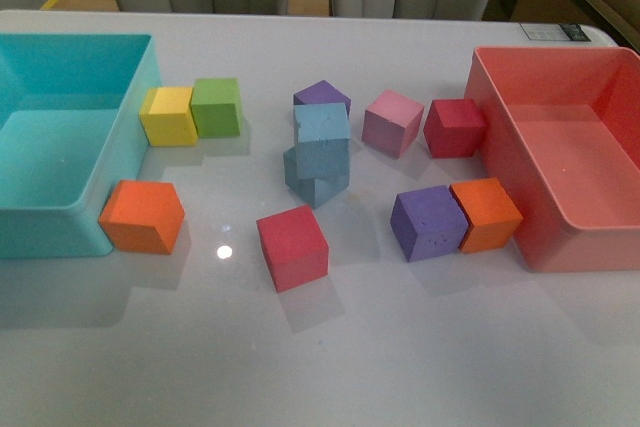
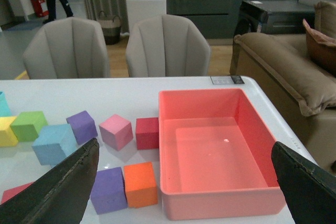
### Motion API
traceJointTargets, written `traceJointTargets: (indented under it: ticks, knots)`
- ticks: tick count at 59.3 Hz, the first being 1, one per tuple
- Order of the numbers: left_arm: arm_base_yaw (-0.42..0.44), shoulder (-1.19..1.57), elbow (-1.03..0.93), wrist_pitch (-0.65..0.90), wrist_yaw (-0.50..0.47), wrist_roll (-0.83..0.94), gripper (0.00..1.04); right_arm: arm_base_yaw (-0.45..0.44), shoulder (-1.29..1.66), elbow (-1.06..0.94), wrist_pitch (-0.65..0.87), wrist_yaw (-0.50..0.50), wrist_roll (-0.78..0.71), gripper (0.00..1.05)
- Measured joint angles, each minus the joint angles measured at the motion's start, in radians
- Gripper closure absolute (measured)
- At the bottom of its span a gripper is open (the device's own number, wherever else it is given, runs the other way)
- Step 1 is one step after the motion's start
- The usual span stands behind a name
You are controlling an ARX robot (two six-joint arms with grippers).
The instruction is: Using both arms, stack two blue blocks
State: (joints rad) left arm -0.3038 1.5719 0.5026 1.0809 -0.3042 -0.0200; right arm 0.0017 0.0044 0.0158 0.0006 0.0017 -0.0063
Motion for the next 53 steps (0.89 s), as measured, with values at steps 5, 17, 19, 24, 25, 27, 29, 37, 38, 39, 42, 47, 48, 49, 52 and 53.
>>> traceJointTargets:
  ticks: [5, 17, 19, 24, 25, 27, 29, 37, 38, 39, 42, 47, 48, 49, 52, 53]
  knots:
    - [0.031, -0.061, -0.096, 0.002, 0.045, 0.005, 1.03, 0.000, 0.000, 0.000, 0.000, 0.000, 0.000, 0.09]
    - [0.110, -0.194, -0.264, 0.058, 0.119, 0.009, 1.03, 0.000, 0.000, 0.000, 0.000, 0.000, 0.000, 0.09]
    - [0.124, -0.216, -0.291, 0.050, 0.126, 0.009, 1.03, 0.000, 0.000, 0.000, 0.000, 0.000, 0.000, 0.09]
    - [0.146, -0.278, -0.332, 0.023, 0.150, 0.009, 1.03, 0.000, 0.000, 0.000, 0.000, 0.000, 0.000, 0.09]
    - [0.151, -0.296, -0.340, 0.015, 0.154, 0.009, 1.03, 0.000, 0.000, 0.000, 0.000, 0.000, 0.000, 0.09]
    - [0.158, -0.322, -0.351, 0.004, 0.162, 0.009, 1.03, 0.000, 0.000, 0.000, 0.000, 0.000, 0.000, 0.09]
    - [0.166, -0.357, -0.365, -0.013, 0.174, 0.009, 1.03, 0.000, 0.000, 0.000, 0.000, 0.000, 0.000, 0.09]
    - [0.194, -0.471, -0.409, -0.087, 0.201, 0.009, 1.03, 0.000, 0.000, 0.000, 0.000, 0.000, 0.000, 0.09]
    - [0.198, -0.488, -0.415, -0.098, 0.203, 0.009, 1.03, 0.000, 0.000, 0.000, 0.000, 0.000, 0.000, 0.09]
    - [0.201, -0.505, -0.420, -0.110, 0.205, 0.009, 1.03, 0.000, 0.000, 0.000, 0.000, 0.000, 0.000, 0.09]
    - [0.210, -0.547, -0.432, -0.140, 0.212, 0.009, 1.03, 0.000, 0.000, 0.000, 0.000, 0.000, 0.000, 0.09]
    - [0.257, -0.624, -0.451, -0.199, 0.285, 0.010, 1.03, 0.000, 0.000, 0.000, 0.000, 0.000, 0.000, 0.09]
    - [0.264, -0.632, -0.452, -0.206, 0.290, 0.011, 1.03, 0.000, 0.000, 0.000, 0.000, 0.000, 0.000, 0.09]
    - [0.275, -0.649, -0.456, -0.219, 0.296, 0.011, 1.03, 0.000, 0.000, 0.000, 0.000, 0.000, 0.000, 0.09]
    - [0.291, -0.690, -0.462, -0.253, 0.297, 0.011, 1.03, 0.000, 0.000, 0.000, 0.000, 0.001, 0.000, 0.09]
    - [0.296, -0.706, -0.464, -0.265, 0.297, 0.011, 1.03, 0.000, 0.000, 0.000, 0.000, 0.001, 0.000, 0.09]
